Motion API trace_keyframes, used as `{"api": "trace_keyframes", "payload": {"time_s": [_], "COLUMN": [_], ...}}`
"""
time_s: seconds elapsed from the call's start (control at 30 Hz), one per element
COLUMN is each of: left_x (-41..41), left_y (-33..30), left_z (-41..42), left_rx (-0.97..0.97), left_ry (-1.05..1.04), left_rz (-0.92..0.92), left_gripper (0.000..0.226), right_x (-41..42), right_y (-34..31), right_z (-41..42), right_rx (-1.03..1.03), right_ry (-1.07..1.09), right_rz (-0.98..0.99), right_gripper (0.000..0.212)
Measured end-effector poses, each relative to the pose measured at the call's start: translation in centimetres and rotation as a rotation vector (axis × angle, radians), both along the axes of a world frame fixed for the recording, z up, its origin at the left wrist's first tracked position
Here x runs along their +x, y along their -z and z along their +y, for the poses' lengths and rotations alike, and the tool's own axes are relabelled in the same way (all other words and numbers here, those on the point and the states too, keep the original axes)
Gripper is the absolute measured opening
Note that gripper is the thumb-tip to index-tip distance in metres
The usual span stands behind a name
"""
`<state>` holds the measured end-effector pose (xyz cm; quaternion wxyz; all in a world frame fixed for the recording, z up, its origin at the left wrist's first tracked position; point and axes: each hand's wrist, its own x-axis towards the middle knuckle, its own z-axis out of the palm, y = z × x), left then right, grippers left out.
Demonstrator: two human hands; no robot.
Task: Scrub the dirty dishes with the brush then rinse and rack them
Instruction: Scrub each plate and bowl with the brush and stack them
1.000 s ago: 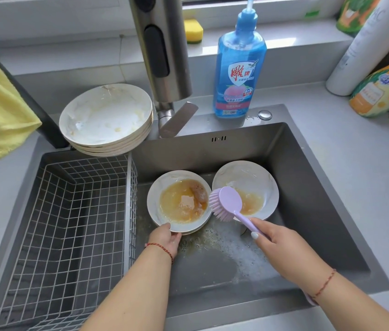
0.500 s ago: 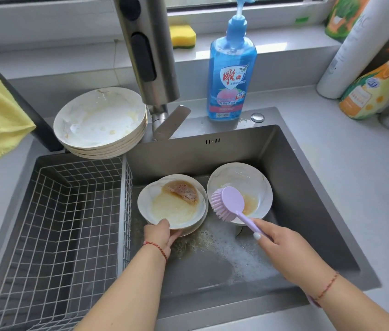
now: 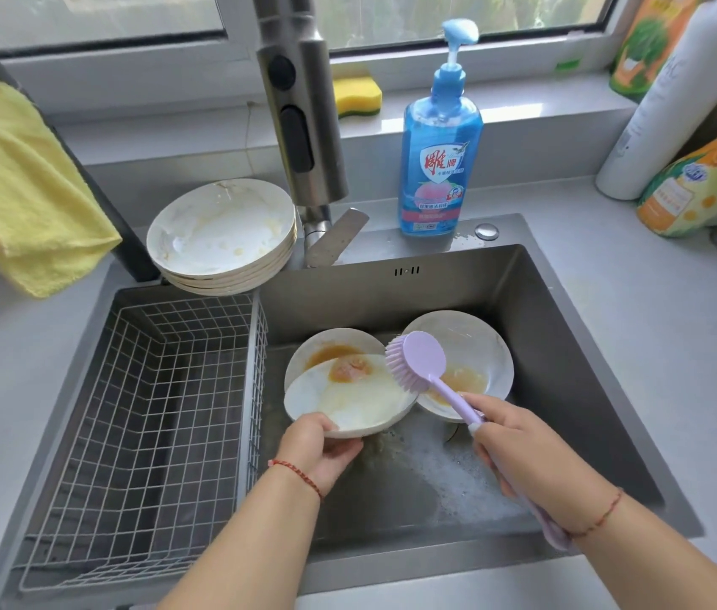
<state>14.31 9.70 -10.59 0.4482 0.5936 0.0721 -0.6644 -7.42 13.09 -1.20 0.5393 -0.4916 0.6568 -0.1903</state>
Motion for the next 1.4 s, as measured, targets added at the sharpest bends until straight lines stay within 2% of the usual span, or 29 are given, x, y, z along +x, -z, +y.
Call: {"api": "trace_keyframes", "payload": {"time_s": [0.13,0.27,0.37,0.43,0.5,0.57,0.67,0.83,1.0,1.23,1.33,1.4], "left_x": [-0.1,-0.2,-0.2,0.0,0.1,0.0,-0.5,-0.6,0.8,0.8,0.7,0.8], "left_y": [-0.8,-1.9,-3.2,-3.8,-4.1,-4.4,-4.7,-4.9,-5.1,-5.8,-5.9,-5.9], "left_z": [1.7,2.8,3.2,3.3,3.6,4.0,4.6,4.9,4.0,3.9,4.1,4.0], "left_rx": [-0.105,-0.194,-0.268,-0.304,-0.327,-0.335,-0.348,-0.38,-0.418,-0.417,-0.417,-0.432], "left_ry": [-0.031,0.004,0.002,0.045,0.099,0.138,0.196,0.225,0.187,0.303,0.346,0.369], "left_rz": [0.138,0.102,0.053,0.029,0.004,-0.001,0.01,0.01,-0.046,-0.121,-0.101,-0.102], "left_gripper": [0.056,0.056,0.033,0.024,0.026,0.029,0.036,0.036,0.037,0.036,0.039,0.042], "right_x": [1.4,2.0,1.8,2.0,2.8,4.2,6.1,5.6,2.6,3.4,5.1,6.1], "right_y": [-1.1,-1.5,-2.1,-3.0,-4.1,-4.7,-4.2,-3.0,-2.9,-1.6,-1.4,-1.6], "right_z": [-0.4,-0.6,0.5,1.5,2.5,3.1,2.2,-1.4,0.0,0.2,-1.0,-0.8], "right_rx": [0.024,-0.062,-0.134,-0.147,-0.087,-0.037,-0.094,-0.25,-0.27,-0.307,-0.345,-0.34], "right_ry": [-0.09,-0.218,-0.406,-0.487,-0.555,-0.558,-0.537,-0.439,-0.4,-0.317,-0.35,-0.422], "right_rz": [-0.011,0.198,0.444,0.489,0.466,0.38,0.368,0.525,0.675,0.678,0.629,0.541], "right_gripper": [0.039,0.025,0.043,0.053,0.052,0.047,0.046,0.051,0.04,0.042,0.055,0.055]}}
